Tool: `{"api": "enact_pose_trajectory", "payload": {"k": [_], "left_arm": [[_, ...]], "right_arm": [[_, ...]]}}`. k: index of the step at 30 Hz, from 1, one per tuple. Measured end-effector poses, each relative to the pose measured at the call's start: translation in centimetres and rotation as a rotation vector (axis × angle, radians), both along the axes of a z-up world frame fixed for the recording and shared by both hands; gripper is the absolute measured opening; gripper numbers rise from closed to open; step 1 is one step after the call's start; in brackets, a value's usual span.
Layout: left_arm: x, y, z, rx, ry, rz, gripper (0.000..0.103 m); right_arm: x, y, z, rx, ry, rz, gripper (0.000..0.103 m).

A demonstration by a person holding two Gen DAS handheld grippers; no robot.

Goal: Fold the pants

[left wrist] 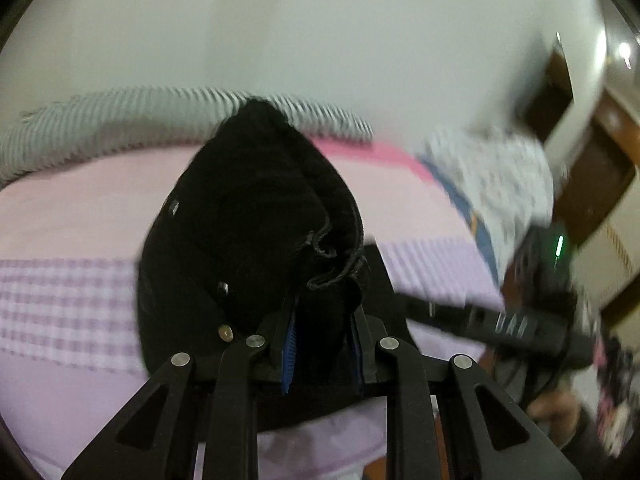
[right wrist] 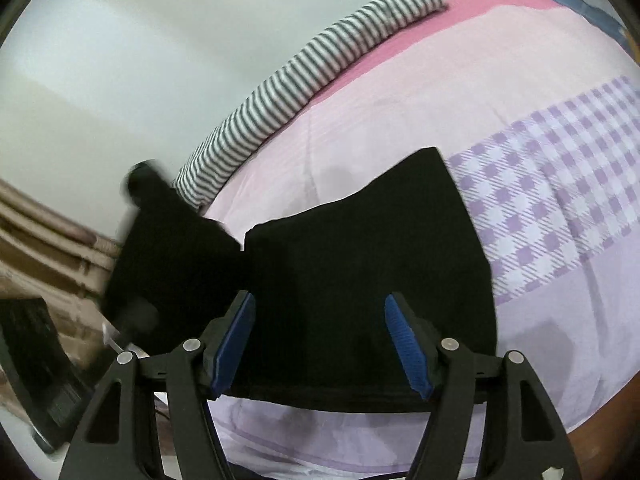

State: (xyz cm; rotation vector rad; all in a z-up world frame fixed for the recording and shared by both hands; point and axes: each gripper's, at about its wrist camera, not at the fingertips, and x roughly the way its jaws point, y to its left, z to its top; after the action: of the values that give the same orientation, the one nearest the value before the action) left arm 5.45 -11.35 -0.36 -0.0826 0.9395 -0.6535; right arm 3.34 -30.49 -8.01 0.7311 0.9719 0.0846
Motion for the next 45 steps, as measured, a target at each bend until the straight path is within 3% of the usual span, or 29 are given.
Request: {"api": "enact_pose_trajectory", "payload": {"k": [5, 13, 16, 19, 24, 30, 37, 42, 43, 45], "left_arm": [[0.0, -3.3, -5.4, 0.130, 0.128, -0.043, 0.024], [-0.8, -1.9, -3.7, 0.012, 0.154, -0.080, 0.041], [-0.9, -0.2, -2.2, -0.031, 0.117, -0.075, 0.043], [-0.5, 2.3, -1.9, -0.016, 0.093, -0.011, 0.049], [1.8, 7.1, -3.7, -0.003, 0.154, 0.148, 0.049], [3.5, 11.6, -7.0, 0.119, 0.215, 0.332, 0.049], [3.8, 14.7, -9.2, 0.163, 0.276, 0.402, 0.049], [3.6, 15.3, -10.0, 0.163, 0.310, 0.416, 0.049], [3.6, 15.4, -10.1, 0.162, 0.314, 0.420, 0.049], [3.7, 15.5, -10.1, 0.156, 0.317, 0.435, 0.049]], "right_arm": [[-0.2, -1.4, -0.9, 0.058, 0.010, -0.030, 0.066], [0.3, -1.8, -2.9, 0.102, 0.056, -0.019, 0.066], [-0.1, -1.6, -3.2, 0.115, 0.074, -0.003, 0.067], [0.0, -1.6, -3.6, 0.101, 0.102, 0.023, 0.067], [0.7, -1.6, -4.2, 0.047, 0.141, 0.084, 0.068], [2.0, -1.8, -6.1, 0.127, 0.171, 0.169, 0.068], [4.9, -1.1, -7.0, 0.125, 0.114, 0.258, 0.068], [6.9, -0.3, -7.8, 0.191, 0.064, 0.307, 0.067], [7.2, 0.0, -8.0, 0.213, 0.055, 0.314, 0.066], [7.3, 0.3, -8.2, 0.236, 0.052, 0.321, 0.048]]}}
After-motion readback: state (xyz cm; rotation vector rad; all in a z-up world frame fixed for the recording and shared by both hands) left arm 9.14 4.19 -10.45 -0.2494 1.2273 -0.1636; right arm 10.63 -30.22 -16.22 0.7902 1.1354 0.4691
